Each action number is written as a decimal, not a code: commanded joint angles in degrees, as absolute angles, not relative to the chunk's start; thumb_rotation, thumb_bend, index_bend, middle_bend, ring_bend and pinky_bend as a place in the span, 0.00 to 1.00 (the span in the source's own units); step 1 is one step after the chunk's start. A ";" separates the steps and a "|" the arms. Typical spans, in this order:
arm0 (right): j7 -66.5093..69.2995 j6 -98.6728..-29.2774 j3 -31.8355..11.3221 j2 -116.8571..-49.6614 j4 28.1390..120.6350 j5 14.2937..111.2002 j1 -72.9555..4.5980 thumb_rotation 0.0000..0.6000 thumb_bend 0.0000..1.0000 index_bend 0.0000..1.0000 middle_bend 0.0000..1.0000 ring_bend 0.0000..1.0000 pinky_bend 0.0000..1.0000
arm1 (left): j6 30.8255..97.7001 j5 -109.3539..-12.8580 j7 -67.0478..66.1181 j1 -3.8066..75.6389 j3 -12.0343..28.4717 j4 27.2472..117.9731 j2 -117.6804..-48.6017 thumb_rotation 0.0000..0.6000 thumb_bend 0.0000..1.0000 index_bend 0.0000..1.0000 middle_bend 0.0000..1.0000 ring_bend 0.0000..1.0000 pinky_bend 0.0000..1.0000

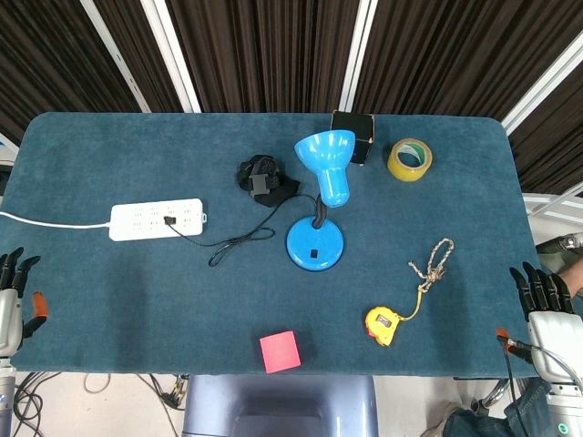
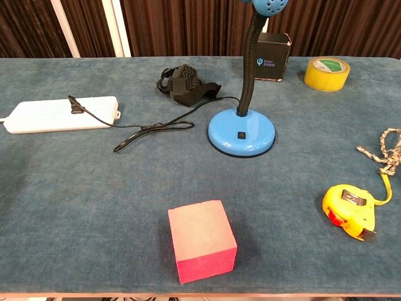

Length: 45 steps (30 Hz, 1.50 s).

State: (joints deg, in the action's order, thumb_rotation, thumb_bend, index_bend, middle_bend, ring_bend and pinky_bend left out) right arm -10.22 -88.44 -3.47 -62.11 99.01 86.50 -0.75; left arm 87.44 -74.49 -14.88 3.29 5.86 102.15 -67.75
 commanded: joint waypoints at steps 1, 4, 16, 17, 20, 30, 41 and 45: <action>-10.31 -88.43 -3.48 -62.13 99.02 86.49 -0.77 1.00 0.27 0.00 0.00 0.04 0.00 | 87.49 -74.49 -14.86 3.26 5.89 102.16 -67.74 1.00 0.64 0.16 0.03 0.00 0.00; -10.38 -88.42 -3.51 -62.16 99.04 86.44 -0.79 1.00 0.27 0.00 0.00 0.04 0.00 | 87.43 -74.41 -14.90 3.25 5.87 102.15 -67.73 1.00 0.64 0.16 0.03 0.00 0.00; -10.52 -88.56 -3.61 -62.26 99.26 86.40 -0.79 1.00 0.27 0.00 0.00 0.04 0.00 | 87.44 -74.44 -14.96 3.23 5.86 102.10 -67.74 1.00 0.64 0.16 0.03 0.00 0.00; -10.49 -88.55 -3.60 -62.25 99.29 86.41 -0.79 1.00 0.27 0.00 0.00 0.04 0.00 | 87.41 -74.39 -14.97 3.23 5.87 102.08 -67.74 1.00 0.64 0.16 0.03 0.00 0.00; -10.61 -88.46 -3.51 -62.26 99.28 86.46 -0.80 1.00 0.27 0.00 0.00 0.04 0.00 | 87.34 -74.28 -15.00 3.25 5.91 102.08 -67.75 1.00 0.64 0.16 0.03 0.00 0.00; -9.52 -87.12 -2.63 -62.36 99.75 87.78 -1.39 1.00 0.27 0.00 0.00 0.06 0.04 | 87.53 -74.40 -15.11 3.24 5.97 102.27 -67.80 1.00 0.64 0.16 0.03 0.00 0.00; -10.88 -67.82 -5.27 -59.26 106.26 83.70 -13.37 1.00 0.39 0.00 0.27 0.41 0.36 | 87.06 -74.08 -15.67 3.47 5.96 102.34 -67.99 1.00 0.64 0.16 0.03 0.00 0.00; -13.52 -59.99 -8.03 -61.08 106.19 76.79 -18.85 1.00 0.39 0.00 0.40 0.53 0.43 | 86.65 -73.21 -15.58 3.44 6.04 102.56 -67.94 1.00 0.64 0.16 0.03 0.00 0.00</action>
